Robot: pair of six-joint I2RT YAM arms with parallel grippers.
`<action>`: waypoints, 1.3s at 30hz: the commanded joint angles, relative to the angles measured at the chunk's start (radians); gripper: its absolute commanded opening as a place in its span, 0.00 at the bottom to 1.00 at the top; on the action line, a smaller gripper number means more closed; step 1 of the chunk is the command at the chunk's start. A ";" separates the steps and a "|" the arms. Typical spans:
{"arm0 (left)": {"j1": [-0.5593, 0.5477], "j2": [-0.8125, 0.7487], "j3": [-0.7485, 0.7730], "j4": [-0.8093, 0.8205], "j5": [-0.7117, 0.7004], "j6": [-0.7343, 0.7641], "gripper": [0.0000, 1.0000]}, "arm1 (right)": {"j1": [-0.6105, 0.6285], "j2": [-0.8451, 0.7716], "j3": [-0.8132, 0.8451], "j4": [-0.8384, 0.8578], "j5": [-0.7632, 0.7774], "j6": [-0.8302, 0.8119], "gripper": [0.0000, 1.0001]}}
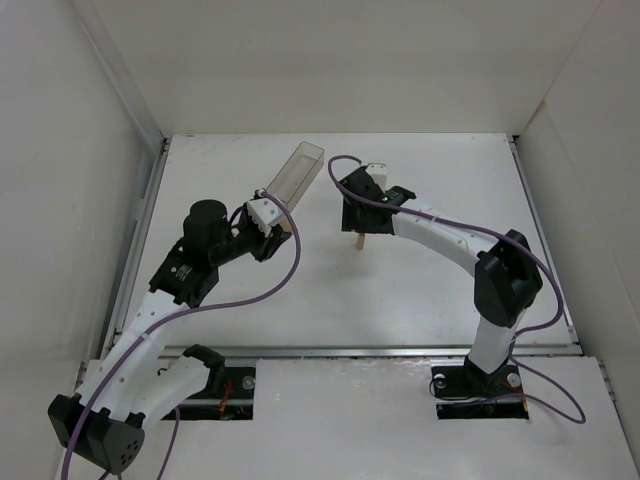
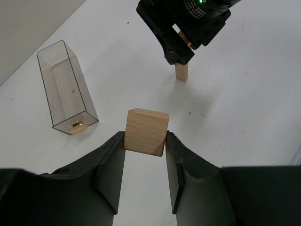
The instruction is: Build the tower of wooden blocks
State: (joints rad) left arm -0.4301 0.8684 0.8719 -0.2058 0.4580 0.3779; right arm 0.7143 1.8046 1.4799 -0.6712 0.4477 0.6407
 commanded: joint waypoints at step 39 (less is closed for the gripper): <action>0.005 -0.017 0.022 0.045 -0.005 0.007 0.11 | -0.056 0.038 0.011 0.001 -0.133 -0.105 0.65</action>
State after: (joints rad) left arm -0.4301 0.8684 0.8719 -0.2058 0.4473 0.3813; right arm 0.6659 1.8431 1.4765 -0.6807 0.3237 0.5457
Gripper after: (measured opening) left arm 0.330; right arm 0.681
